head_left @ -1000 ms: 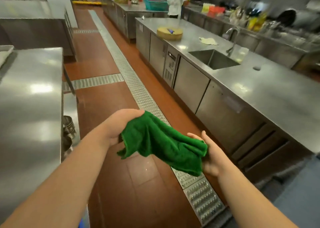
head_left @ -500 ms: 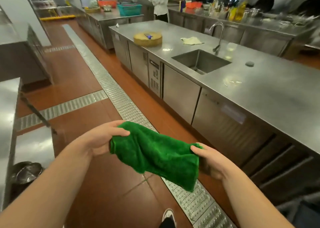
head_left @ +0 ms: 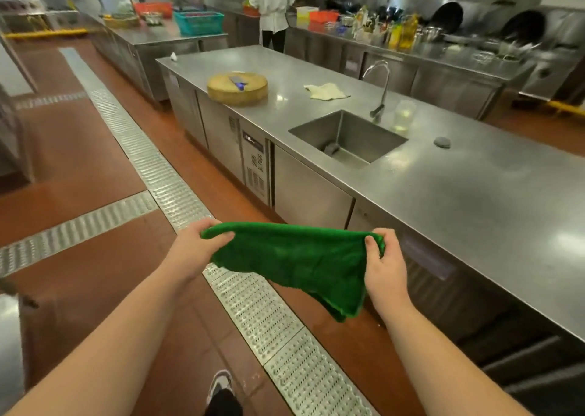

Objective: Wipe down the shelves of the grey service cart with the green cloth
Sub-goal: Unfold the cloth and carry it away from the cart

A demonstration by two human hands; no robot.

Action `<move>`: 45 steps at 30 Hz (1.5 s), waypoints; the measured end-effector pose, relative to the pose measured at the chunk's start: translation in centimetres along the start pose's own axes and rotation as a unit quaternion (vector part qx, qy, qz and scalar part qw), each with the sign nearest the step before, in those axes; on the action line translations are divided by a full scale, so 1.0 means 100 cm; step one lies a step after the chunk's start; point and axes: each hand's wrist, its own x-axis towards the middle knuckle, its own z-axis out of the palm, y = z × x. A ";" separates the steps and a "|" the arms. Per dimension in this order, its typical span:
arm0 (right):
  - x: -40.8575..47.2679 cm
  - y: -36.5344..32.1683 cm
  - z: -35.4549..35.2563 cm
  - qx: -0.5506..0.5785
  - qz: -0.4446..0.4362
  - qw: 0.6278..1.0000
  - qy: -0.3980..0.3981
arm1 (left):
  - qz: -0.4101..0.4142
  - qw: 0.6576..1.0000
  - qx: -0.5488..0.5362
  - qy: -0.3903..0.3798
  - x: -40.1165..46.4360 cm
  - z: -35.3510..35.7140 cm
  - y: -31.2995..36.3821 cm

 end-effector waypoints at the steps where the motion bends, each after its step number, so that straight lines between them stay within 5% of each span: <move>1: 0.015 0.000 0.013 -0.007 0.010 1.000 0.016 | 0.011 1.000 0.001 0.004 0.021 0.004 0.000; 9: 0.126 0.013 0.132 -0.032 0.089 0.989 0.110 | 0.031 0.995 -0.075 -0.053 0.227 -0.001 -0.013; 20: 0.267 -0.008 0.229 -0.052 0.118 0.980 0.150 | 0.072 0.985 -0.014 -0.157 0.476 -0.006 0.023; 38: 0.572 0.143 0.306 -0.038 0.254 0.955 0.146 | 0.037 0.963 0.144 -0.225 0.825 0.206 0.022; 42: 0.614 0.179 0.324 -0.119 0.322 0.931 0.127 | 0.024 0.951 0.201 -0.233 0.874 0.251 0.009; 45: 0.633 0.198 0.324 -0.296 0.306 0.898 0.108 | 0.031 0.939 0.243 -0.242 0.900 0.279 -0.005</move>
